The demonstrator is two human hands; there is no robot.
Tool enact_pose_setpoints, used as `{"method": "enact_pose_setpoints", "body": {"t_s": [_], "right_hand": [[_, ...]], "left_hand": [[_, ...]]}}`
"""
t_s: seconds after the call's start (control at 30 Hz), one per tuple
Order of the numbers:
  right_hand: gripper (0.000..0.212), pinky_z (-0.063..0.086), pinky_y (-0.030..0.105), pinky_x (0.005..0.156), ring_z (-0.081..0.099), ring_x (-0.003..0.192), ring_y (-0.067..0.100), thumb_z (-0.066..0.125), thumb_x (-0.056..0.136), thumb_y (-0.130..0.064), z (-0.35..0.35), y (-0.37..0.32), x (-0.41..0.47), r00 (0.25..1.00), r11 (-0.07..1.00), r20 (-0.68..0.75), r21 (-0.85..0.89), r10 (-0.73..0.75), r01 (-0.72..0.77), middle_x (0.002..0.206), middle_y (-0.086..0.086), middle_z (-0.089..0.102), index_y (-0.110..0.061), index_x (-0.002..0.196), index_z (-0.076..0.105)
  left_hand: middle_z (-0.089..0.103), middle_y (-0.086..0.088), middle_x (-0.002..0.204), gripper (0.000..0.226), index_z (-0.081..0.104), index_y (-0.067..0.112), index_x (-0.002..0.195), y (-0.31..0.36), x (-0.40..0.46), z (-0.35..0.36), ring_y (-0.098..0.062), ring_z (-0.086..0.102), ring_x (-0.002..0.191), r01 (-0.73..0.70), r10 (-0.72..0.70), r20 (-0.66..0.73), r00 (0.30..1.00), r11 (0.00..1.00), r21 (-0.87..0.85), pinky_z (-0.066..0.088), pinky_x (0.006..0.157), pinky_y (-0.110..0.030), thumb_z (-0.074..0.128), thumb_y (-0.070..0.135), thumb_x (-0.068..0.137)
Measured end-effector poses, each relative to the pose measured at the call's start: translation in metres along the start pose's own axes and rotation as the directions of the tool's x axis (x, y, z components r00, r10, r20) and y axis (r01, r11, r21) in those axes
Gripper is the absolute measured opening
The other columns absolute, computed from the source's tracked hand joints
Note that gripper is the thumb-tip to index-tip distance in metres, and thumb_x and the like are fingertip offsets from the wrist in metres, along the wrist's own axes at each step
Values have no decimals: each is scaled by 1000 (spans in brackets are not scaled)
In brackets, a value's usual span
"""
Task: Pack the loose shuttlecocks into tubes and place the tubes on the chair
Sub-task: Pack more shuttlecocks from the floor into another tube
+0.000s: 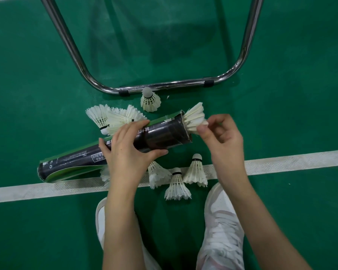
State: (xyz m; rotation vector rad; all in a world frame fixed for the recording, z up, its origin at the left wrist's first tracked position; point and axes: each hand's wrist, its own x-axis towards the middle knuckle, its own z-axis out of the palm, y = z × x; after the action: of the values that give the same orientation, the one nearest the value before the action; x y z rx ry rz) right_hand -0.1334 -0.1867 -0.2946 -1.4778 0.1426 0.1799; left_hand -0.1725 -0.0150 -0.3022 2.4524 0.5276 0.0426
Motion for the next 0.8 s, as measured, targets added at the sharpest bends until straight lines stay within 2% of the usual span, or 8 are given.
{"method": "enact_pose_setpoints", "body": {"t_s": [0.17, 0.3, 0.37, 0.47, 0.53, 0.7, 0.8], "right_hand": [[25, 48, 23, 82, 59, 84, 8, 73, 77, -14, 7, 9, -7, 992, 998, 107, -14, 59, -58, 86, -2, 60, -25, 88, 52], [39, 45, 16, 80, 59, 86, 4, 78, 71, -10, 10, 10, -7, 992, 983, 115, -178, 54, -33, 89, -9, 62, -30, 89, 51], [40, 42, 10, 76, 56, 83, -2, 77, 71, -9, 11, 10, -6, 996, 964, 87, -266, 29, -5, 83, -20, 60, -33, 85, 49], [39, 41, 8, 74, 55, 80, -4, 77, 71, -9, 11, 10, -5, 997, 952, 76, -306, 13, 10, 79, -28, 59, -34, 83, 49], [39, 41, 8, 73, 55, 77, -3, 77, 70, -7, 10, 11, -3, 996, 953, 86, -303, 13, 14, 78, -26, 59, -33, 82, 50], [37, 44, 15, 73, 57, 80, 13, 77, 70, -5, 6, 9, -1, 994, 953, 96, -302, 51, -20, 81, -10, 61, -31, 82, 54], [35, 43, 12, 72, 55, 78, 12, 76, 71, -5, 4, 5, -1, 991, 953, 123, -302, 58, -18, 85, 3, 62, -30, 82, 54]], "left_hand": [[45, 25, 114, 70, 56, 39, 116, -1, 0, -1, -7, 40, 121, -6, 6, -6, 1000, 1000, 5, -3, 111, -52, 82, 46, 52], [50, 20, 119, 71, 55, 39, 118, -1, -3, 2, -8, 41, 122, -18, 18, 0, 1000, 1000, 23, -2, 112, -54, 82, 47, 53], [52, 17, 123, 71, 55, 39, 118, 1, -4, 4, -9, 41, 123, -18, 18, 10, 1000, 999, 27, -2, 112, -54, 81, 48, 53], [52, 16, 124, 71, 55, 39, 118, 2, -4, 4, -9, 40, 125, -23, 22, 11, 1000, 999, 29, -2, 112, -54, 81, 49, 53], [51, 16, 125, 71, 55, 39, 119, 1, -4, 4, -9, 39, 126, -23, 23, 13, 1000, 999, 36, -2, 111, -55, 81, 49, 53], [52, 15, 127, 72, 55, 40, 119, 1, -4, 5, -10, 39, 126, -28, 27, 29, 999, 999, 41, -2, 111, -56, 80, 50, 52], [52, 16, 125, 72, 55, 39, 119, 3, -5, 4, -9, 40, 124, -33, 32, 33, 999, 999, 36, -1, 111, -57, 80, 50, 52]]}}
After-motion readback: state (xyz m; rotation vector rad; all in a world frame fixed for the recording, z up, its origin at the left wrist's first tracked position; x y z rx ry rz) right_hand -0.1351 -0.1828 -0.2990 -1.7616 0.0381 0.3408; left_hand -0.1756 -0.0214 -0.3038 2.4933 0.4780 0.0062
